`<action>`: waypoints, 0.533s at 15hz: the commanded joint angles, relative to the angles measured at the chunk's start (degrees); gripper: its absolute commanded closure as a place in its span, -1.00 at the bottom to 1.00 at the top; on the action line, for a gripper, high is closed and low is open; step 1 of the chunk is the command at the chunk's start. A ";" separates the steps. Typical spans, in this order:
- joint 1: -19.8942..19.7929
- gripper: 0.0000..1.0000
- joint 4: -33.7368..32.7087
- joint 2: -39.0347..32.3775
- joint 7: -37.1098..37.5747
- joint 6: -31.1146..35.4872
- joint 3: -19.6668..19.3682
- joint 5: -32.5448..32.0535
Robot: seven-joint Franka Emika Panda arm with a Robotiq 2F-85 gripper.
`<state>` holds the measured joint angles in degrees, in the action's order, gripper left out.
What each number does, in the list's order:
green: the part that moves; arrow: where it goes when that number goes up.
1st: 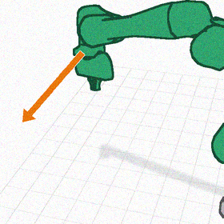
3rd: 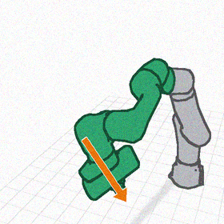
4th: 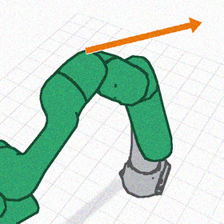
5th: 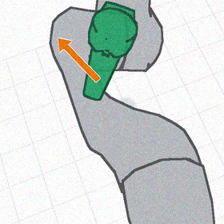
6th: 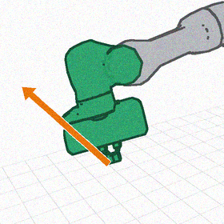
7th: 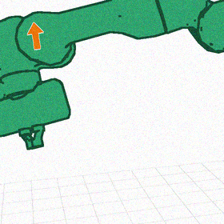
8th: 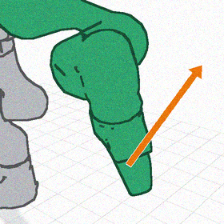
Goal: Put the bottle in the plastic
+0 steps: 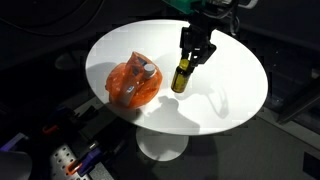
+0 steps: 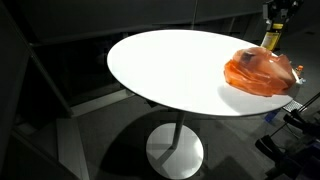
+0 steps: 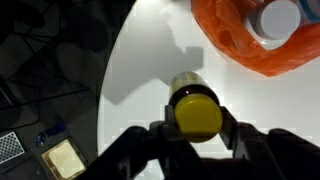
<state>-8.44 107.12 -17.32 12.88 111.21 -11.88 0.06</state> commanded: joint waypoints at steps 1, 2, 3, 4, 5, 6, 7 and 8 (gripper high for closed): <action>0.12 0.59 5.92 6.28 -2.09 -1.52 0.90 -0.95; 0.22 0.59 6.71 7.16 -2.63 -2.27 1.22 -0.86; 0.35 0.59 7.48 7.95 -2.93 -2.89 1.54 -0.86; 0.47 0.59 8.78 9.27 -3.27 -3.56 1.88 -0.92; 0.60 0.59 9.74 10.33 -3.33 -4.30 2.22 -0.88; 0.72 0.59 10.17 10.84 -3.33 -5.16 2.54 -0.75; 0.85 0.59 10.55 11.24 -3.28 -5.89 2.91 -0.51; 0.99 0.59 10.80 11.67 -3.33 -6.75 3.27 -0.20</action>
<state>-7.92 115.59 -8.84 10.66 106.62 -9.33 0.06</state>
